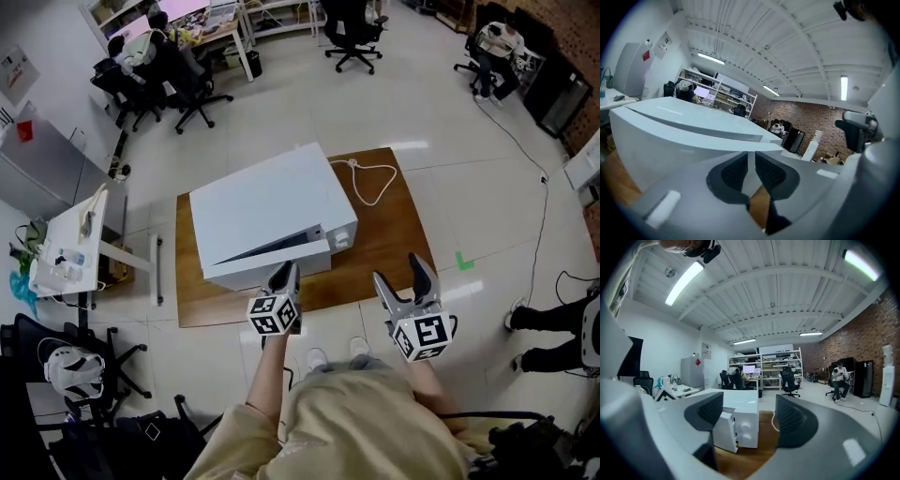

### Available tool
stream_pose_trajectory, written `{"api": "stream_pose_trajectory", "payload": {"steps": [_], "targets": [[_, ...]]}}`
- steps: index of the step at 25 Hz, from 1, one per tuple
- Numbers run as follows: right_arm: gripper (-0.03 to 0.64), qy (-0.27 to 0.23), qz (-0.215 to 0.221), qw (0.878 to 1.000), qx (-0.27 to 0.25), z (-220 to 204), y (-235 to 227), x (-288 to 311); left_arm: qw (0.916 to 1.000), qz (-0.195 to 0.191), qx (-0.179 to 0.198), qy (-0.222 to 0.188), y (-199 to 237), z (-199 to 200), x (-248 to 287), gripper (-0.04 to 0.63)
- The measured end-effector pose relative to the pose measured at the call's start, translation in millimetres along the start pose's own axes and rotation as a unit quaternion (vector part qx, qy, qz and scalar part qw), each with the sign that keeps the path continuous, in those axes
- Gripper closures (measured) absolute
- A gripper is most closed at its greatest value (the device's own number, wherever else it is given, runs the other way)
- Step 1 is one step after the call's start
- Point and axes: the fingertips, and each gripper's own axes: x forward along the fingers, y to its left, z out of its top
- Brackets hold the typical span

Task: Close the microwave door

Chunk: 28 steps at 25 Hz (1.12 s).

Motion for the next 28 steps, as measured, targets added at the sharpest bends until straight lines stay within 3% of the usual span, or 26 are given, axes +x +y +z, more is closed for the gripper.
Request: {"api": "stream_pose_trajectory", "payload": {"steps": [2, 4, 10, 15, 18, 20, 23, 25, 28], "targets": [[0.281, 0.002, -0.009, 1.0, -0.001, 2, 0, -3, 0.9995, 0.028, 0.013, -0.007, 13, 9, 20, 0.536], [0.281, 0.002, -0.017, 1.0, -0.003, 4, -3, -4, 0.9989, 0.034, 0.032, -0.003, 12, 10, 36, 0.592], [0.281, 0.004, -0.036, 0.999, -0.003, 6, -18, -6, 0.9989, 0.013, 0.043, 0.013, -9, 0, 61, 0.58], [0.281, 0.003, -0.025, 1.0, 0.002, 11, -11, -9, 0.9986, -0.008, 0.05, 0.014, -27, 8, 48, 0.543], [0.281, -0.003, -0.001, 1.0, 0.004, 5, -8, -11, 0.999, -0.033, 0.025, -0.016, -48, 22, 30, 0.525], [0.281, -0.011, 0.017, 1.0, 0.005, 5, 3, -12, 0.9973, -0.042, 0.031, -0.051, -60, 45, -1, 0.524], [0.281, -0.024, 0.042, 0.999, 0.007, -1, 11, -11, 0.9894, -0.024, 0.086, -0.115, -76, 79, -53, 0.523], [0.281, -0.037, 0.055, 0.998, 0.01, -1, 17, -11, 0.9799, 0.005, 0.134, -0.148, -80, 102, -89, 0.521], [0.281, -0.061, 0.068, 0.996, 0.012, 2, 25, -12, 0.9653, 0.056, 0.171, -0.189, -80, 133, -138, 0.51]]}}
